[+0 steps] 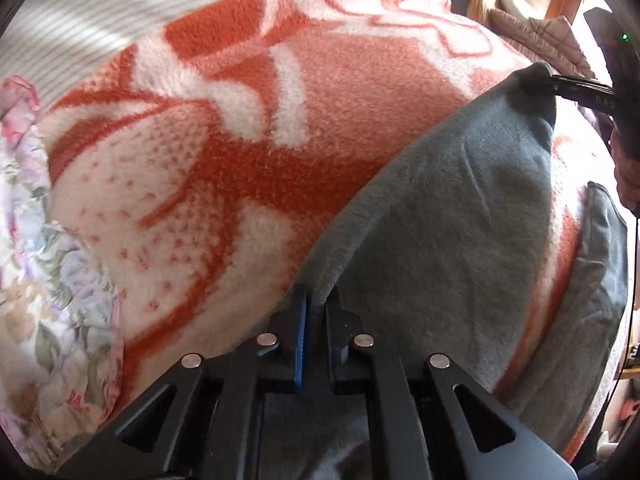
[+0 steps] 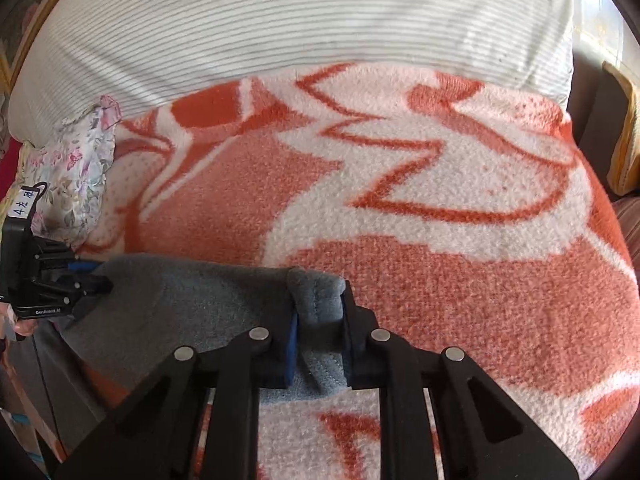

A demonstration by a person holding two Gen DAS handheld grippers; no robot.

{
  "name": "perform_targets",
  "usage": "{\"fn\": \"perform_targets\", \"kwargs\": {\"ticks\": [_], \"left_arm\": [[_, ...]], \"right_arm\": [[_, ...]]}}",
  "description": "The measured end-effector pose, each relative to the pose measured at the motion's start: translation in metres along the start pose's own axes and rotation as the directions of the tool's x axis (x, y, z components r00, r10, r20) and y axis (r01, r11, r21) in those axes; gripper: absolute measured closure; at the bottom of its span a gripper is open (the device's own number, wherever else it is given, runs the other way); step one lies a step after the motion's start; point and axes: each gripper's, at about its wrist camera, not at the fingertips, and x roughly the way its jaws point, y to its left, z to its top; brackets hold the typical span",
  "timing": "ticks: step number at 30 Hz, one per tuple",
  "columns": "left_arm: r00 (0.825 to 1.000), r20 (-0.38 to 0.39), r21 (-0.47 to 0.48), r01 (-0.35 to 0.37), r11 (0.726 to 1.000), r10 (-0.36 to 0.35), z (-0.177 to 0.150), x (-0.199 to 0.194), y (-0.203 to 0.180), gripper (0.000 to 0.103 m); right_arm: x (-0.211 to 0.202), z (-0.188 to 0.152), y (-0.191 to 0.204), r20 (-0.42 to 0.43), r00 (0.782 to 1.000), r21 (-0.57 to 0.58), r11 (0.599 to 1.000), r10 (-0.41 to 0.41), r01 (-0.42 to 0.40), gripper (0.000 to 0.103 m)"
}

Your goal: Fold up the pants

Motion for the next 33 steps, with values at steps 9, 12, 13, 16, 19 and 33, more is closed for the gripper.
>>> {"fn": "perform_targets", "kwargs": {"ticks": [9,12,13,16,19,33], "left_arm": [[0.985,0.131,0.027,0.109,0.994,-0.112,-0.054,-0.084,-0.058,0.099],[0.98,0.147,0.03,0.13,0.991,-0.133,-0.072,-0.098,-0.079,0.099],[0.978,0.149,0.026,0.142,0.99,-0.144,-0.078,-0.101,-0.083,0.099],[0.973,0.154,0.006,0.173,0.985,-0.171,-0.093,-0.107,-0.101,0.099],[0.967,0.171,-0.007,0.193,0.981,-0.189,-0.106,-0.115,-0.117,0.099],[0.956,0.153,0.001,0.253,0.968,-0.25,-0.146,-0.11,-0.182,0.099]], "right_arm": [[-0.048,-0.024,-0.008,0.079,0.997,0.041,0.999,0.026,-0.029,0.085],[-0.068,-0.042,-0.009,0.126,0.99,0.038,0.997,0.068,-0.073,0.085],[-0.072,-0.046,-0.01,0.134,0.988,0.038,0.996,0.076,-0.082,0.085],[-0.083,-0.065,-0.013,0.142,0.985,0.047,0.994,0.095,-0.102,0.085],[-0.094,-0.082,-0.013,0.157,0.982,0.028,0.994,0.104,-0.11,0.085],[-0.117,-0.157,-0.046,0.193,0.975,0.032,0.992,0.113,-0.122,0.083]]}}
